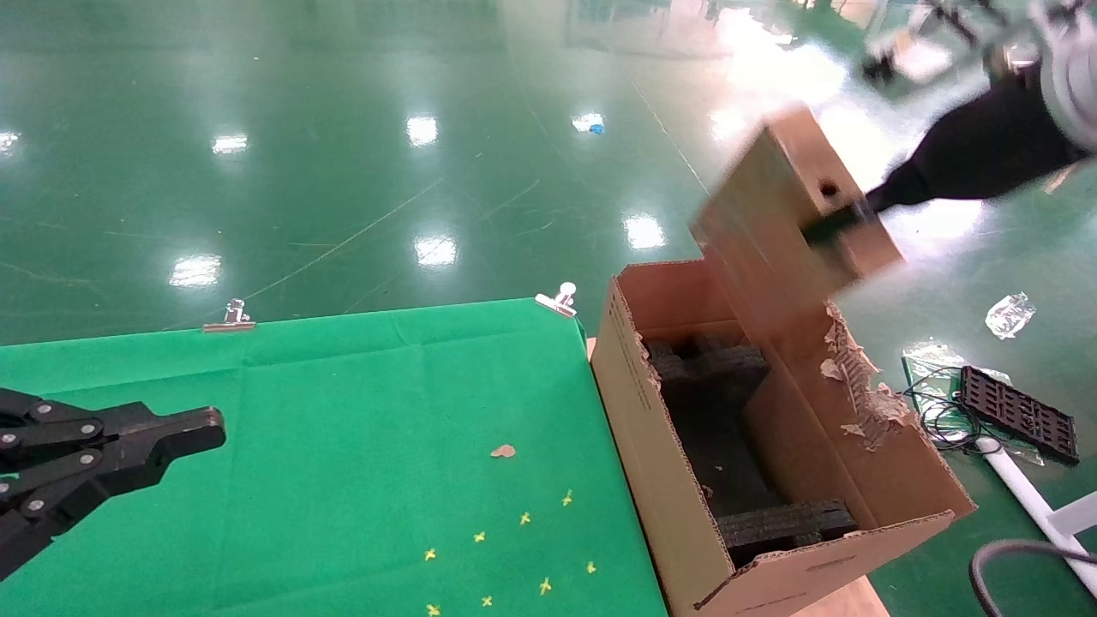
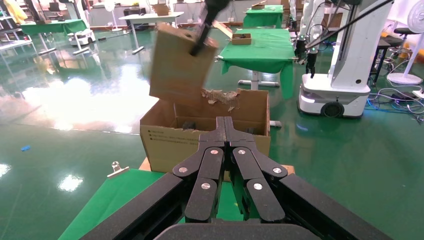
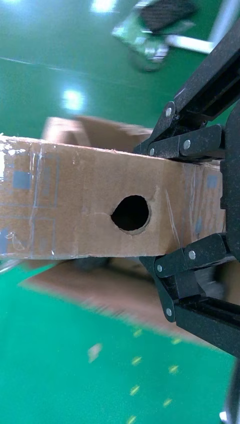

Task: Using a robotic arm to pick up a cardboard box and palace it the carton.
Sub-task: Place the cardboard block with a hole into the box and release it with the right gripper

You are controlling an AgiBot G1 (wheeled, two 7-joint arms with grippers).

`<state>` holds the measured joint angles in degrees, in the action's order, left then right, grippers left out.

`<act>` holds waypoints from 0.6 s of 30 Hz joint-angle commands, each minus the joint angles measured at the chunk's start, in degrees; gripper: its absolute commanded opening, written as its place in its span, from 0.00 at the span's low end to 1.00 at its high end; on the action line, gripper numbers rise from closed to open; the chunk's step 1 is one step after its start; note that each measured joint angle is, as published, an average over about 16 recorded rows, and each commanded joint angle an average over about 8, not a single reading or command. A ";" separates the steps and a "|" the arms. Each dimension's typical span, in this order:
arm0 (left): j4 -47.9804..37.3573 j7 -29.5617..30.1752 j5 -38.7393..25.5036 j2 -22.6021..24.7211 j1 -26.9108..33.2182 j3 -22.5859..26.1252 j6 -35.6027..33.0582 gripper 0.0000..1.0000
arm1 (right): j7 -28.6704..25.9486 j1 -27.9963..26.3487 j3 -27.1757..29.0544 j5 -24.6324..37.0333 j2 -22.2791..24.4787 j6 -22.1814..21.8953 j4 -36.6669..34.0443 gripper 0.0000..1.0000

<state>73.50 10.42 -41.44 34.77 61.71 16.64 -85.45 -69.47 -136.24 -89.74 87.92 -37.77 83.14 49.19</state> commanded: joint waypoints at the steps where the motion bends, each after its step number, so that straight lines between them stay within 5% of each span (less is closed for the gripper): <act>1: 0.00 0.00 0.00 0.00 0.00 0.01 0.00 0.57 | -0.07 0.54 -0.97 1.15 0.64 0.95 -0.68 0.00; 5: 0.00 -0.01 0.01 -0.01 0.00 0.02 0.01 1.00 | -1.21 3.00 -1.91 1.17 1.30 0.87 -2.98 0.00; 18: 0.00 -0.03 0.05 -0.03 0.01 0.07 0.03 1.00 | -1.77 12.92 -4.54 0.76 -2.19 -1.24 -16.49 0.00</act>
<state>73.50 10.38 -41.39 34.75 61.73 16.71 -85.42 -70.77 -123.38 -94.07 88.53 -39.89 81.62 32.93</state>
